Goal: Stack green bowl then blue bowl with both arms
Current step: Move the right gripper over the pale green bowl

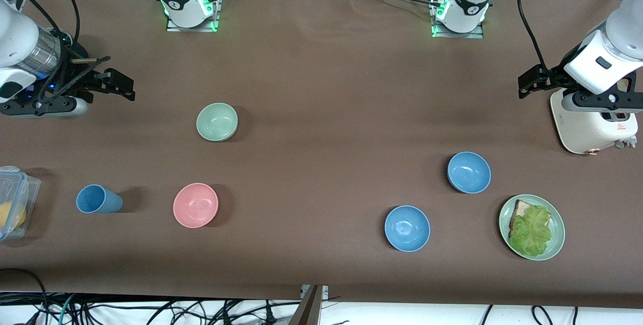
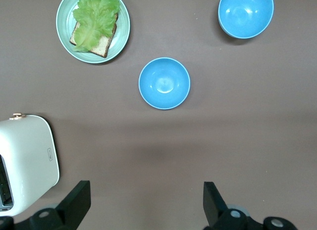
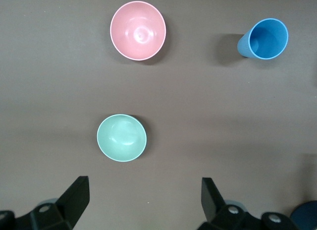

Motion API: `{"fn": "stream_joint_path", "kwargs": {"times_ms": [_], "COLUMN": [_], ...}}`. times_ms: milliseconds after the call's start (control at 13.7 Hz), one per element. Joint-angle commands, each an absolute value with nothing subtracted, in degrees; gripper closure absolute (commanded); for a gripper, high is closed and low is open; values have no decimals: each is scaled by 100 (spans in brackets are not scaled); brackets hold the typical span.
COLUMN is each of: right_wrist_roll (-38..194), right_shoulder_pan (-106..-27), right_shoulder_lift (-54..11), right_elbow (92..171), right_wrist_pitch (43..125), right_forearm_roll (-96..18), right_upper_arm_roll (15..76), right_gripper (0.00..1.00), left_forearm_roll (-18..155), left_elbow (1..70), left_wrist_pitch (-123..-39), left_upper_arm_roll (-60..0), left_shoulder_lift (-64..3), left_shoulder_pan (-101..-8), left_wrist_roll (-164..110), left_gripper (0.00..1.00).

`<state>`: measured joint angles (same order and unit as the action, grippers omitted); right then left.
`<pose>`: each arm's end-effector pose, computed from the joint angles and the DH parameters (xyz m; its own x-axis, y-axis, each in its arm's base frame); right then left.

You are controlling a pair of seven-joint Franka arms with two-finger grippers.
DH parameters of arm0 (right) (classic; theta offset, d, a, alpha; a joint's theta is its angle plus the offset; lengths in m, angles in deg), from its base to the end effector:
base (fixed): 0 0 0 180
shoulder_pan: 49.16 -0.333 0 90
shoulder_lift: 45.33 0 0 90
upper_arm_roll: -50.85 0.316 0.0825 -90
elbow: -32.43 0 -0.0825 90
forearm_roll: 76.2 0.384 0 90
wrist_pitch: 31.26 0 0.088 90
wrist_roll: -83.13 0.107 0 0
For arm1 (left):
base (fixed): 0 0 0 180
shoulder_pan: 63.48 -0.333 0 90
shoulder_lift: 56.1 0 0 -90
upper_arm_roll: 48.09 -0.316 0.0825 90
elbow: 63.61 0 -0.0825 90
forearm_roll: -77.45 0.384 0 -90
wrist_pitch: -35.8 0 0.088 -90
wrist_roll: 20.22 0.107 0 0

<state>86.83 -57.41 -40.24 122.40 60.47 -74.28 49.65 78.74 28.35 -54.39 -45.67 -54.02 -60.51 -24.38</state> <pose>0.5767 0.0754 0.5769 0.9966 0.0572 -0.0600 0.0556 -0.9981 -0.0277 0.5612 -0.0501 0.5884 0.9976 -0.0214 -0.0654 -0.0232 -0.9994 -0.0257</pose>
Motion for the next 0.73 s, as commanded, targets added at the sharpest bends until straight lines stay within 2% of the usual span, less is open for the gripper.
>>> {"fn": "stream_joint_path", "kwargs": {"times_ms": [0, 219, 365, 657], "right_wrist_roll": [8585, 8454, 8330, 8365], "right_shoulder_pan": [-5681, -5637, -5637, -5672], "right_shoulder_lift": [-3910, -3769, -3445, -3662], "right_elbow": [12225, 12225, 12217, 12592], "right_wrist_pitch": [6033, 6059, 6007, 6128], "right_forearm_roll": [-7365, -7339, -7339, -7330], "right_upper_arm_roll": [4989, 4989, 4989, 5050], "right_gripper": [0, 0, 0, 0], "left_forearm_roll": [7842, 7851, 7842, 7851], "left_elbow": [2657, 2657, 2657, 2657], "left_wrist_pitch": [-5315, -5315, -5315, -5315], "left_upper_arm_roll": [-4555, -4555, -4555, -4555], "left_shoulder_lift": [-5328, -5328, -5328, -5328], "left_shoulder_pan": [-6085, -6085, -6085, -6085], "left_wrist_roll": [-2409, -2409, -2409, -2409], "left_gripper": [0, 0, 0, 0]}}
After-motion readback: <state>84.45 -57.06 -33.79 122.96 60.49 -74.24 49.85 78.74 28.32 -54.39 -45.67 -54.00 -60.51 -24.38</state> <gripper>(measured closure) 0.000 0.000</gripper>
